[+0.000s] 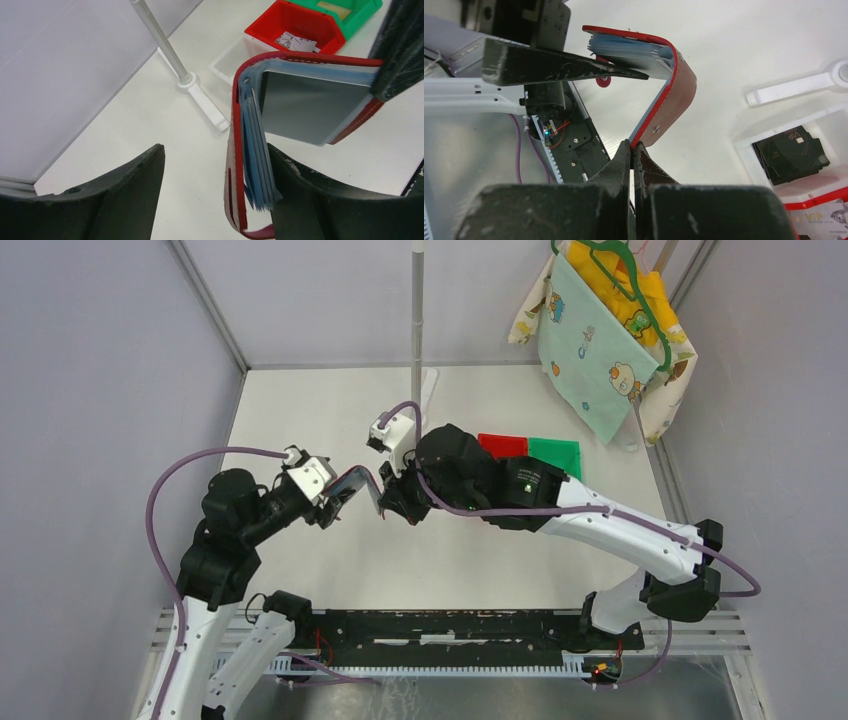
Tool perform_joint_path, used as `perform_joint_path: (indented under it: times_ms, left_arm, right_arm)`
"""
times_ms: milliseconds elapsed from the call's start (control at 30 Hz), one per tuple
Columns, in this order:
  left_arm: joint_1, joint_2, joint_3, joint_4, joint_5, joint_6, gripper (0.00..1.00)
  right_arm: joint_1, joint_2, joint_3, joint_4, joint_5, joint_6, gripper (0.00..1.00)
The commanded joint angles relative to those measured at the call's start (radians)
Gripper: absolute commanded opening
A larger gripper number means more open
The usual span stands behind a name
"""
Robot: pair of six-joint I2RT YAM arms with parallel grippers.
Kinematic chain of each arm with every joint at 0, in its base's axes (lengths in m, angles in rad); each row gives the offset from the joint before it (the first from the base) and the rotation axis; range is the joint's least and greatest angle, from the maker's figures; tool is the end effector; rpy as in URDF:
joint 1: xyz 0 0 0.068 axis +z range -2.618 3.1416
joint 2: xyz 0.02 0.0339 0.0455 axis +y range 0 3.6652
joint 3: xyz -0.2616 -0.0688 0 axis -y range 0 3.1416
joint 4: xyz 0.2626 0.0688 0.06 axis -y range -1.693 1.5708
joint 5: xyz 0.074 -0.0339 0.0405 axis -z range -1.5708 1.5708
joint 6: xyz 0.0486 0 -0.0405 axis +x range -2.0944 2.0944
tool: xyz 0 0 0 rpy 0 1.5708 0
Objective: Take the credit cards out of the card holder
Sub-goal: Open the card holder.
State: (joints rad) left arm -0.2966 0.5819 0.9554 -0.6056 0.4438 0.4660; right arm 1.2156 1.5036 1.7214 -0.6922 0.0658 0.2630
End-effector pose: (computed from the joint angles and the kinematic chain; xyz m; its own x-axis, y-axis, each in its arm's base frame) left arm 0.1266 -0.0605 0.3818 0.1016 0.3933 -0.9138 0.6917 0.6323 0.3490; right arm 0.1264 0.3316 0.4339 -0.3913 -0.3091 -0.8668 -0.8424 0.4994 0.2023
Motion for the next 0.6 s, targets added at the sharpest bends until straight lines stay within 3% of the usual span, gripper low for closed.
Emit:
perform_joint_path:
  times_ms: [0, 167, 400, 533, 567]
  left_arm:
    - [0.004, 0.025, 0.053, 0.007, -0.005, 0.018, 0.78]
    - [0.004, 0.035, 0.074, 0.007, -0.019, 0.015, 0.78]
    - [0.004, 0.067, 0.157, -0.194, 0.190, 0.120, 0.60]
    - [0.004, 0.129, 0.236, -0.316, 0.292, 0.160, 0.32]
    - [0.004, 0.148, 0.263, -0.330, 0.308, 0.147, 0.24]
  right_arm:
    - [-0.002, -0.068, -0.025, 0.120, -0.094, -0.030, 0.00]
    - [-0.005, -0.102, -0.063, 0.136, -0.125, -0.039, 0.00]
    - [-0.027, -0.167, -0.145, 0.194, -0.186, -0.039, 0.00]
    - [-0.044, -0.181, -0.177, 0.211, -0.221, -0.049, 0.03]
    - [-0.050, -0.180, -0.182, 0.211, -0.225, -0.053, 0.14]
